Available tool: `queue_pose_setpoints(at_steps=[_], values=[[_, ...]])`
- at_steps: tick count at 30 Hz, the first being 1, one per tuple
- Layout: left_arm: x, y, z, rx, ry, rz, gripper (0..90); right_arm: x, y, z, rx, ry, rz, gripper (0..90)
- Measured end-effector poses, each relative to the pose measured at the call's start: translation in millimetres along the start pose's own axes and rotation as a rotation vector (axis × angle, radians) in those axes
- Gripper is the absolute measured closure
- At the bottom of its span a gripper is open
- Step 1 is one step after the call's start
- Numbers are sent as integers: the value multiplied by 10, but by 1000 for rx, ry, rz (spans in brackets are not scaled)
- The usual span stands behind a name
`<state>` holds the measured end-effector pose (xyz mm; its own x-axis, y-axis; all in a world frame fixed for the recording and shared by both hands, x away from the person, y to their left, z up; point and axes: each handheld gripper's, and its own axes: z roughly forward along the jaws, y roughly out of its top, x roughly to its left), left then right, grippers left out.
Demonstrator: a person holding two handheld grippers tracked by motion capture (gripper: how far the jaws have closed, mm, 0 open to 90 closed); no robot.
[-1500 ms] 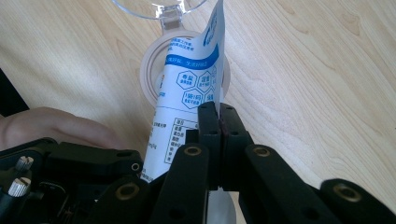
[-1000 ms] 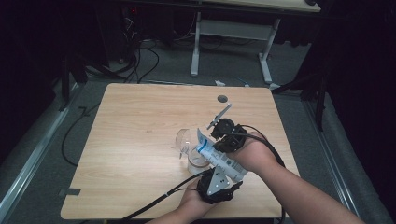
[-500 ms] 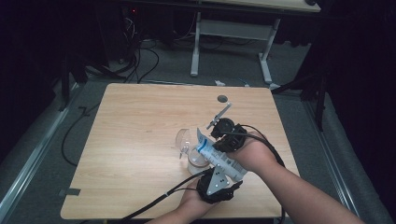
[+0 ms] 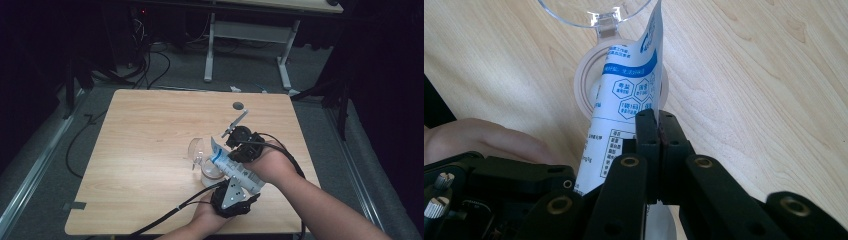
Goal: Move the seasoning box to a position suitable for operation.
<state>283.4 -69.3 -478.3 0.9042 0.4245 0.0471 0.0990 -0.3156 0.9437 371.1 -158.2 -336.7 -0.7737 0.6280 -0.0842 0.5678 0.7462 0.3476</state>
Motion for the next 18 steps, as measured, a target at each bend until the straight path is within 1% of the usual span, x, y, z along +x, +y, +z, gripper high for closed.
queue_pose_setpoints(at_steps=[1,4,7,15,18], values=[[2,1,0,-1,0,-1,497,-4,4,0,-1,-2,-6,900],[-1,8,-8,-1,-2,-2,497,0,7,-3,1,1,5,900],[-4,5,-8,-1,-2,0,498,-8,7,-3,-1,5,-7,900],[3,1,-6,-1,3,1,500,-8,12,3,1,0,1,900],[0,0,-8,-2,5,3,500,-12,14,6,1,7,-1,900]])
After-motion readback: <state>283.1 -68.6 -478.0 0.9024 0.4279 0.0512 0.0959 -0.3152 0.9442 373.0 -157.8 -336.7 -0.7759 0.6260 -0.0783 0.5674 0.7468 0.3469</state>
